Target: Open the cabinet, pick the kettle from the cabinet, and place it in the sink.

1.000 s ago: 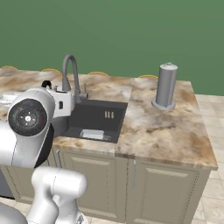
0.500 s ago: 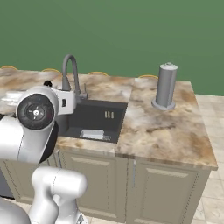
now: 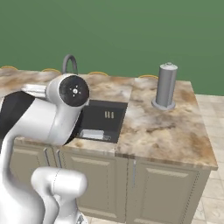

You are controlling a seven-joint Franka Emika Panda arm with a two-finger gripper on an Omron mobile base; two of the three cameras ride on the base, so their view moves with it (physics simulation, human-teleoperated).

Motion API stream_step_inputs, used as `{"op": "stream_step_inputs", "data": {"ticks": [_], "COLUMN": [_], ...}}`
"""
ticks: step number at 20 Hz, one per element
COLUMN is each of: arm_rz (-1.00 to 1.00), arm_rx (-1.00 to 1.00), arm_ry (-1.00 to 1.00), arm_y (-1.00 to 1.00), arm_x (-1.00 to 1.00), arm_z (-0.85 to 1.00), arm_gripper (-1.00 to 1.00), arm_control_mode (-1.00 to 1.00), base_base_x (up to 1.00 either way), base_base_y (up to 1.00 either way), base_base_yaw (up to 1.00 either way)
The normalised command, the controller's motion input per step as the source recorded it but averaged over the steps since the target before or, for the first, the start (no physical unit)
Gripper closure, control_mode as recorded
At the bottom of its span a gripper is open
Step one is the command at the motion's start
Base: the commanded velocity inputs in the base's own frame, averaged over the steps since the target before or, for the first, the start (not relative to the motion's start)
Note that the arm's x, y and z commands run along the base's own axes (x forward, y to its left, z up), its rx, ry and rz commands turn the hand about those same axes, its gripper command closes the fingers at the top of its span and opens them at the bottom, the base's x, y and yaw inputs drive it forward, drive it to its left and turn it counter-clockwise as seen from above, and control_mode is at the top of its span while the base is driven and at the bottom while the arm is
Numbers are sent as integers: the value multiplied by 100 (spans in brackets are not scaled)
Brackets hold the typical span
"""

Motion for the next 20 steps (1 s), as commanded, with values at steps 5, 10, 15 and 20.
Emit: {"op": "stream_step_inputs", "data": {"ticks": [5,10,15,20], "arm_rz": [11,13,10,9], "arm_rx": [0,0,0,-6], "arm_ry": [-6,-24,-20,-2], "arm_y": [-2,0,1,0], "arm_x": [30,28,33,40], "arm_z": [-4,-12,-19,-16], "arm_gripper": [100,100,100,100], "arm_control_mode": [-100,-100,-100,-100], "base_base_x": [0,0,0,0], "base_base_y": [0,0,0,0], "base_base_yaw": [0,0,0,0]}}
